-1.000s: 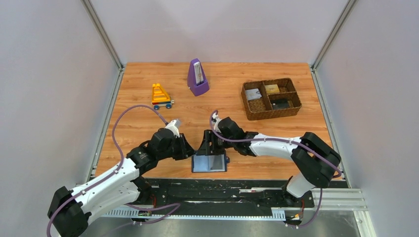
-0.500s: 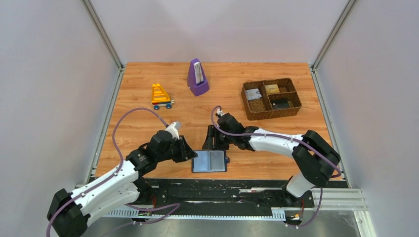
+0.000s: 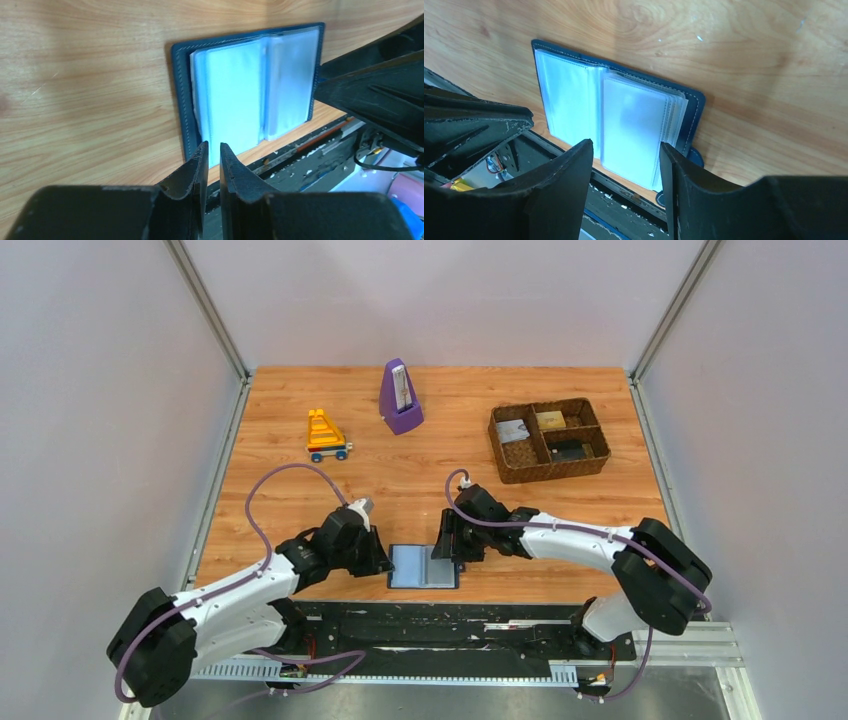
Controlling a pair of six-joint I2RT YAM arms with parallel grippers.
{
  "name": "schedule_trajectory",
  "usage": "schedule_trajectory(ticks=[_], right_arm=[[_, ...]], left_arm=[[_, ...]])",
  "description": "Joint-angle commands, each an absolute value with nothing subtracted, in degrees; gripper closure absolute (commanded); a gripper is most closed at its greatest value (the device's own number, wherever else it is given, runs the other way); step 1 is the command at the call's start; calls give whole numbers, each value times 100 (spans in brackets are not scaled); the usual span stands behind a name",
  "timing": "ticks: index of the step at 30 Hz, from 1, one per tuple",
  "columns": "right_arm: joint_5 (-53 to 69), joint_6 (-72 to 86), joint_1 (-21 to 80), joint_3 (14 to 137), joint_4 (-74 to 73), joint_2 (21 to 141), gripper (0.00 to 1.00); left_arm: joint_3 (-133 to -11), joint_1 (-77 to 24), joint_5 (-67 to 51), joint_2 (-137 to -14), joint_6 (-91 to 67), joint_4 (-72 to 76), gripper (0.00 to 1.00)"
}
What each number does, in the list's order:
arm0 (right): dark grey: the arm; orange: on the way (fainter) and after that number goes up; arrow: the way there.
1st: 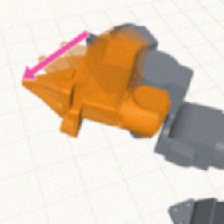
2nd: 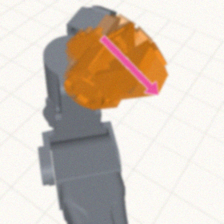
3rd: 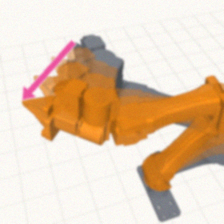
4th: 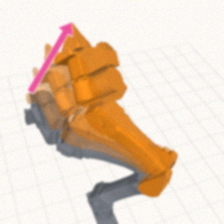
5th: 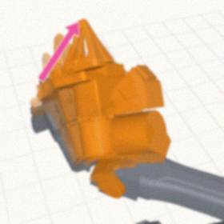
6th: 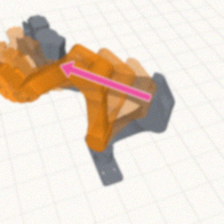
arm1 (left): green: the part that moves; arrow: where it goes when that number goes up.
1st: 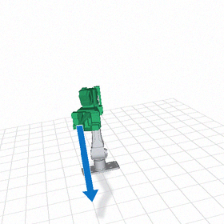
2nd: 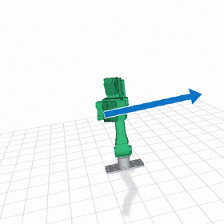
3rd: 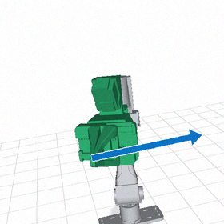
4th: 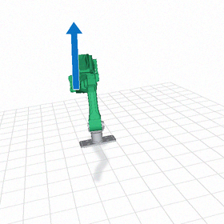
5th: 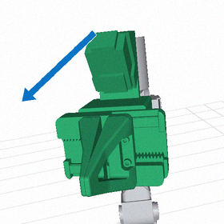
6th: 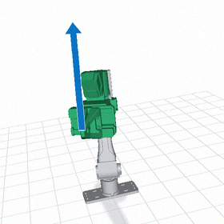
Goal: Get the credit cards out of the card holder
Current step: Remove the credit card from the card holder.
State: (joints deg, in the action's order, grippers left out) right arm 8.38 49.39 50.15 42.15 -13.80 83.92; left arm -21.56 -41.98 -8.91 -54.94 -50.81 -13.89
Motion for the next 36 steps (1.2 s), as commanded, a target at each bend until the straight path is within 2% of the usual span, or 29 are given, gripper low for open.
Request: schedule_trajectory(ticks=[1,19,36], right_arm=[[720,5074,5019,4174,-1336,8286,48],[703,5131,5036,4294,-1404,8705,49],[1235,4924,5043,4424,-729,8791,50]], left_arm=[[-2047,-4192,-743,-5575,-4937,-1109,78],[-1645,-4192,-1142,-5864,-5067,-444,78],[-1554,-4197,-1316,-6012,-5155,-176,78]])
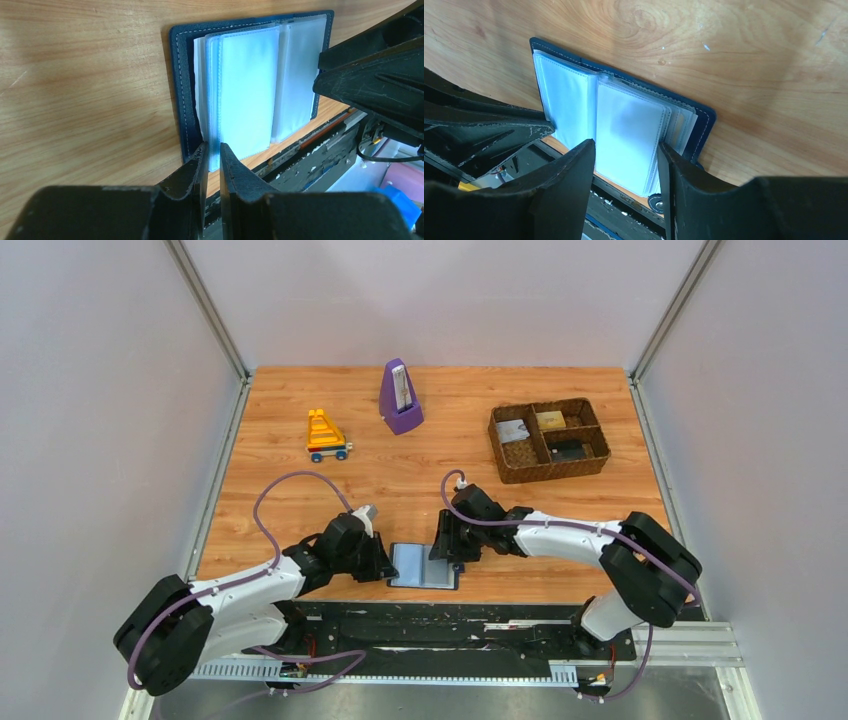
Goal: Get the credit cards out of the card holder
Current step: Remove the credit card from the card holder.
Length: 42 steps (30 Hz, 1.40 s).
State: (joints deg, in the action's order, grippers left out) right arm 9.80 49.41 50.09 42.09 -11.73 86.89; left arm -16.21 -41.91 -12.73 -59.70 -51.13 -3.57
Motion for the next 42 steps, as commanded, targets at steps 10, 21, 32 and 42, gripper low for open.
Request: schedule_trajectory(ticks=[10,21,32,42], right_arm=[[1353,4870,5036,4441,-571,8620,52],[1754,4869,5036,4116,-58,8343,55],[1901,4840,5036,4190,-47,8423,56],[2230,4879,5074,4264,341,8626,58]], left_arm=[[-1530,-4192,-1376,-6000,-5202,-141,78],[-1505,-4191,-1446,-5958,-5263,-105,78],[-1525,-4192,-1474,-5884,-5314,-149,78],[-1535,-4192,-1518,-5621,-5443,-231,78]])
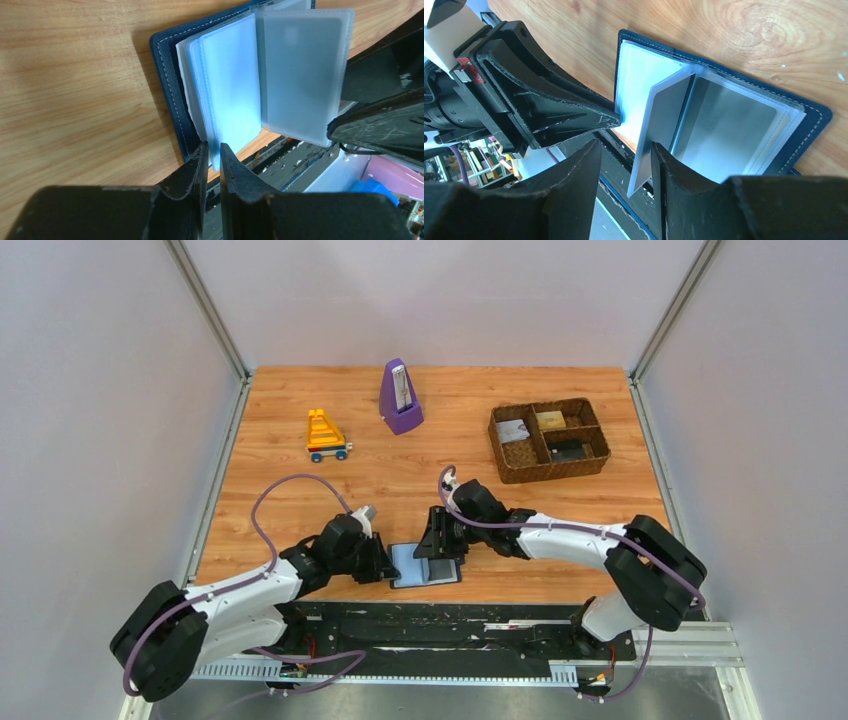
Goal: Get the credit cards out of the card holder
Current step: Remove the credit card from the card holder.
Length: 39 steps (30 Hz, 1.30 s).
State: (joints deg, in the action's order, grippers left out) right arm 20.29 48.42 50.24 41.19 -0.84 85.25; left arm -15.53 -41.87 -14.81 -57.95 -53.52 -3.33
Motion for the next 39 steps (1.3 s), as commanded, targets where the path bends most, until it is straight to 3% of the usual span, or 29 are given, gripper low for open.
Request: schedule_trajectory(ticks=[1,9,20,39], right_arm=[[2232,4879,5078,4285,342,8676,58],[2387,4881,5114,4365,483,8922,57],[2490,4869,5146,4395,591,8924,53],[1533,4525,5121,4532,-331,8827,62]], left_arm=[[-1570,-4192,-1480,-5534,-5448,-296,78],[-1813,-4192,-897,-5020,-5423,-1160,76],[-2035,-4192,-896,-5074,-5314,-1139,76],[-2120,-4184,-1041,-5904,-5055,-326,77]])
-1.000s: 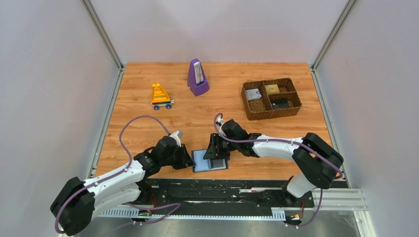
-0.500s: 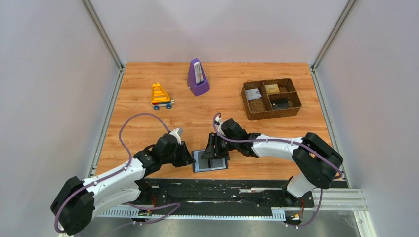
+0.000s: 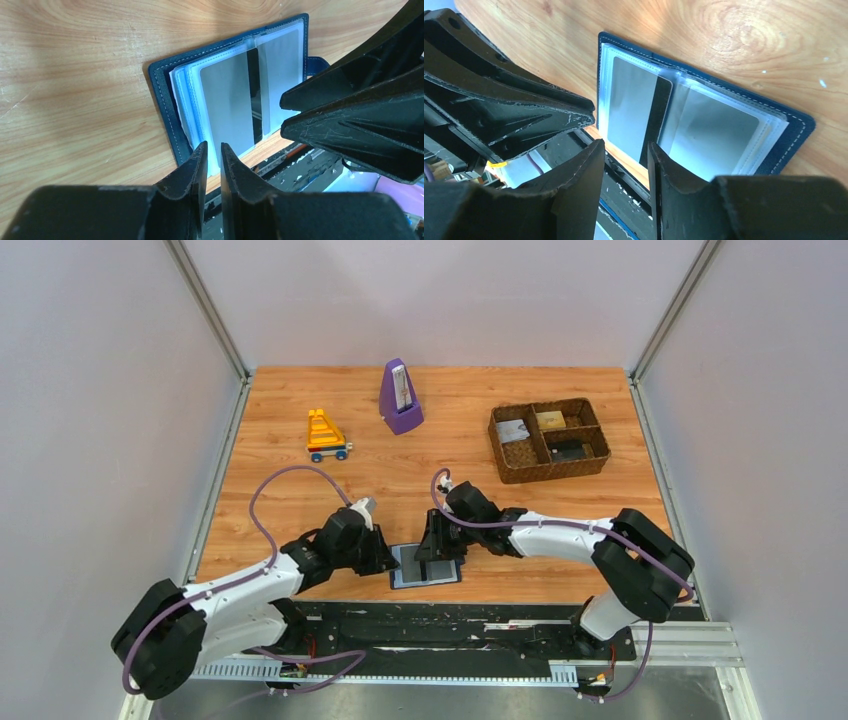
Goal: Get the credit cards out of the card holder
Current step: Remove the credit card from the card holder.
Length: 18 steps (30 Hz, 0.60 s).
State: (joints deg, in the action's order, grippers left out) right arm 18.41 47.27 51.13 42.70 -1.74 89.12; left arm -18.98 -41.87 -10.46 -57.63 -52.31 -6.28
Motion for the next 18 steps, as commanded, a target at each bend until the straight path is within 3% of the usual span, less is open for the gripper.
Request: schedule_trajectory(ticks=[1,18], right_arm=[[1518,4515,5119,4541,-338,8853,62],[1526,4481,5108,4582,-323,9426,63]], left_arm=[[-2132,-4184,-1005,-5940,-5045,-321,77],[-2054,-4184,-1015,-6583,-4902,-59,78]])
